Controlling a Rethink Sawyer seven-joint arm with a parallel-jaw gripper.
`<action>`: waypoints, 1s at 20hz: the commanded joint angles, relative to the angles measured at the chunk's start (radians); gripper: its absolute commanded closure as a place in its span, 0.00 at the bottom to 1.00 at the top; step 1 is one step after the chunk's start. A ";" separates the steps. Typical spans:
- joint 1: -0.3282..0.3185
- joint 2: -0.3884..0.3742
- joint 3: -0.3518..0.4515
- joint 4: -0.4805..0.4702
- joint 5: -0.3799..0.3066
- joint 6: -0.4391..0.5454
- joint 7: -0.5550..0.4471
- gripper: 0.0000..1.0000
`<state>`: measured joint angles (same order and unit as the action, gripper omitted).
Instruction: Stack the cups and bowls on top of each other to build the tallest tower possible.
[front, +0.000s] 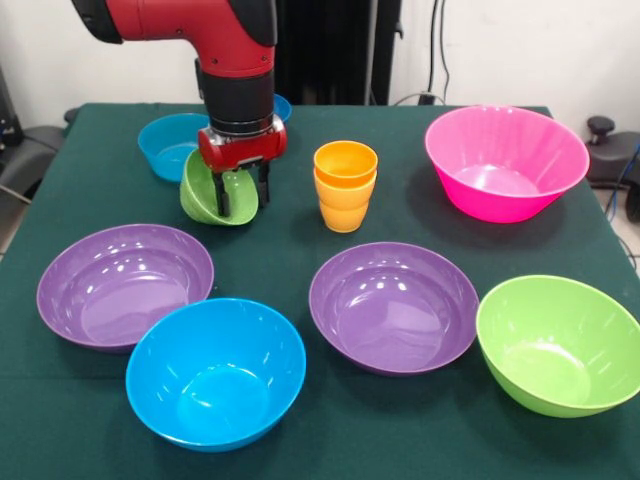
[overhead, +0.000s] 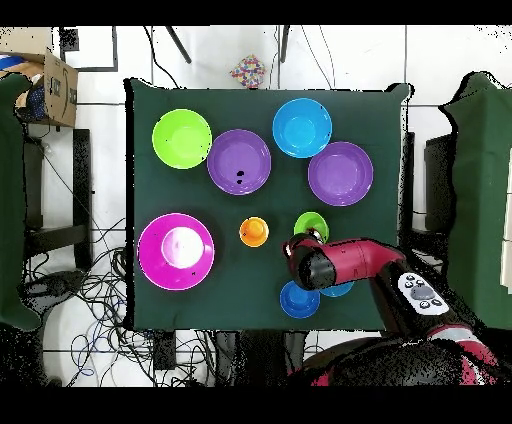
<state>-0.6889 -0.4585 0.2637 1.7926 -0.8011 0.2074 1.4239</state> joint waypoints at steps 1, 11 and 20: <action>0.040 0.010 0.032 -0.081 -0.041 -0.021 0.046 0.00; 0.050 -0.001 0.029 -0.083 -0.036 -0.001 0.041 1.00; 0.054 -0.028 0.044 -0.087 -0.037 -0.002 0.029 1.00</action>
<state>-0.6734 -0.4912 0.2621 1.7928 -0.8011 0.2074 1.4239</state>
